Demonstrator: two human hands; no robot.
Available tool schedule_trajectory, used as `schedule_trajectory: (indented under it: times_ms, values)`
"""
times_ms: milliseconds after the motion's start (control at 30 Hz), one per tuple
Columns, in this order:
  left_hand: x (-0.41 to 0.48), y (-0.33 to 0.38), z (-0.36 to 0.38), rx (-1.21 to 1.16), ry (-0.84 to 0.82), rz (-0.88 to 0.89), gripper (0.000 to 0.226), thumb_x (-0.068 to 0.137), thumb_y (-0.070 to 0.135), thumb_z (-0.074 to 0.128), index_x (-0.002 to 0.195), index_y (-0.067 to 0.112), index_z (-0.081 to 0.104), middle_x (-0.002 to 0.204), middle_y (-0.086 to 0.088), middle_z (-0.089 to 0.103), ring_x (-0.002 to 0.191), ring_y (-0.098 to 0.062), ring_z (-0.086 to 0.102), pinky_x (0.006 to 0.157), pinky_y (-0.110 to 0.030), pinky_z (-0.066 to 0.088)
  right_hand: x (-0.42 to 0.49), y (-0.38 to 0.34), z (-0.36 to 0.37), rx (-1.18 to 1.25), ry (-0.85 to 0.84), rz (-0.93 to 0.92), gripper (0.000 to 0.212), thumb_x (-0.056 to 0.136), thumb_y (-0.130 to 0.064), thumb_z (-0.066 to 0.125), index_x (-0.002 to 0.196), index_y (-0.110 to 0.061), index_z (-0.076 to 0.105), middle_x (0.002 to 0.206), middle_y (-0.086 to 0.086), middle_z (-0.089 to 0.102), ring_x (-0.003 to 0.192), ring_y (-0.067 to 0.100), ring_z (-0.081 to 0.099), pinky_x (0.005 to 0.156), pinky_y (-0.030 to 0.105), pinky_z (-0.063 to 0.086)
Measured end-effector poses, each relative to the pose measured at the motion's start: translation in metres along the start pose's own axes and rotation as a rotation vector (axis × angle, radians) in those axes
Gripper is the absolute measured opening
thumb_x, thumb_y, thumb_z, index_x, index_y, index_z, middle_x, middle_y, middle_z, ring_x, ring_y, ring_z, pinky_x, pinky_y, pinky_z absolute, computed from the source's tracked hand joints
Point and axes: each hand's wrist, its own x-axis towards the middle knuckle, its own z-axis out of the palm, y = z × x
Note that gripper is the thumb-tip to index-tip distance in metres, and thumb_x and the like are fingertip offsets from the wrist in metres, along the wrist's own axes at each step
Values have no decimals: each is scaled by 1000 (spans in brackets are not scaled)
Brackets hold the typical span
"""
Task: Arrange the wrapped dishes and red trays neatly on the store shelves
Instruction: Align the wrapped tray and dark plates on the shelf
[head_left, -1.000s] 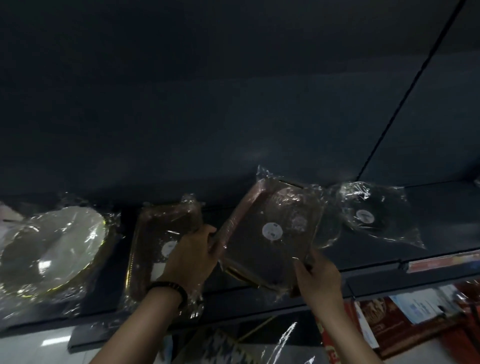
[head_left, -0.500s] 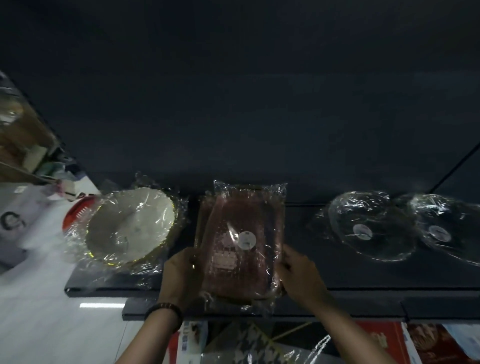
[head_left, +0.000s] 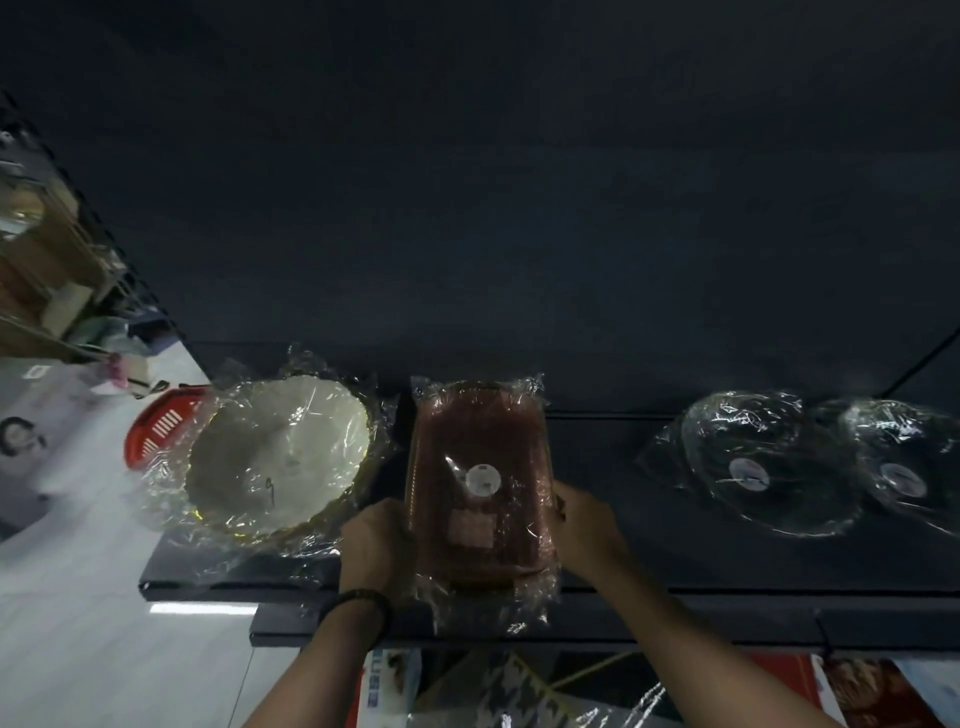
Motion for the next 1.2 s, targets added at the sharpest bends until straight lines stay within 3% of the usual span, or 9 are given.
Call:
schedule_trajectory:
  times_ms: [100, 200, 333, 600, 700, 800, 867, 967, 1200]
  values:
    - [2, -9, 9, 50, -8, 26, 10, 90, 18, 72, 84, 13, 78, 83, -8, 78, 81, -32, 74, 66, -33, 54, -1, 1, 3, -140, 29, 5, 46, 105, -25, 55, 151, -31, 50, 109, 3, 77, 97, 20, 74, 81, 35, 61]
    - [4, -20, 21, 68, -1, 43, 17, 92, 23, 67, 77, 16, 70, 78, -3, 69, 68, -28, 70, 60, -38, 59, -2, 2, 6, -242, 2, 51, 57, 108, -33, 48, 162, -32, 30, 123, 8, 74, 112, 27, 71, 91, 39, 59]
    - [4, -11, 22, 93, 10, 74, 19, 95, 18, 70, 76, 12, 72, 81, -7, 66, 67, -30, 67, 58, -30, 44, 3, 0, 10, -369, -69, 145, 60, 109, -29, 46, 164, -28, 21, 129, 12, 71, 115, 32, 69, 92, 44, 58]
    - [-1, 7, 9, 175, -60, 87, 14, 95, 19, 75, 91, 5, 78, 88, -3, 53, 86, -38, 71, 69, -34, 45, 7, -13, 17, -561, -125, 206, 88, 100, -7, 59, 167, -16, 2, 139, 18, 64, 122, 35, 66, 93, 47, 55]
    - [2, 12, 8, 256, -111, 104, 16, 100, 23, 67, 100, 8, 76, 93, -2, 53, 92, -32, 70, 72, -33, 49, 12, -8, 13, -517, -145, 165, 76, 103, -9, 54, 165, -14, 10, 137, 19, 65, 121, 37, 66, 95, 49, 55]
    - [-3, 26, 6, 386, -124, 122, 27, 98, 32, 64, 116, 12, 71, 104, -7, 62, 99, -32, 66, 83, -41, 58, 9, 0, -5, -383, -148, 67, 43, 109, -35, 43, 150, -22, 41, 126, 12, 70, 116, 34, 68, 93, 47, 57]
    - [-13, 43, 9, 462, -84, 170, 43, 91, 46, 66, 124, 20, 65, 114, -8, 64, 105, -39, 64, 86, -47, 58, 2, 7, -24, -298, -108, 43, 43, 109, -45, 37, 143, -23, 53, 130, 9, 69, 121, 31, 65, 97, 44, 55]
    - [-28, 88, 27, 326, -32, 367, 35, 84, 44, 57, 113, 31, 71, 111, -5, 72, 98, -36, 70, 81, -42, 59, -8, 33, -60, -194, 5, 0, 41, 108, -44, 45, 141, -25, 60, 133, 3, 71, 124, 26, 65, 99, 38, 53]
    - [-70, 211, 121, 252, -132, 696, 20, 87, 38, 64, 103, 31, 73, 103, 5, 70, 93, -22, 71, 80, -37, 59, -44, 126, -163, -26, 266, 50, 9, 100, -31, 64, 99, -30, 73, 90, -11, 78, 85, 10, 73, 67, 18, 48]
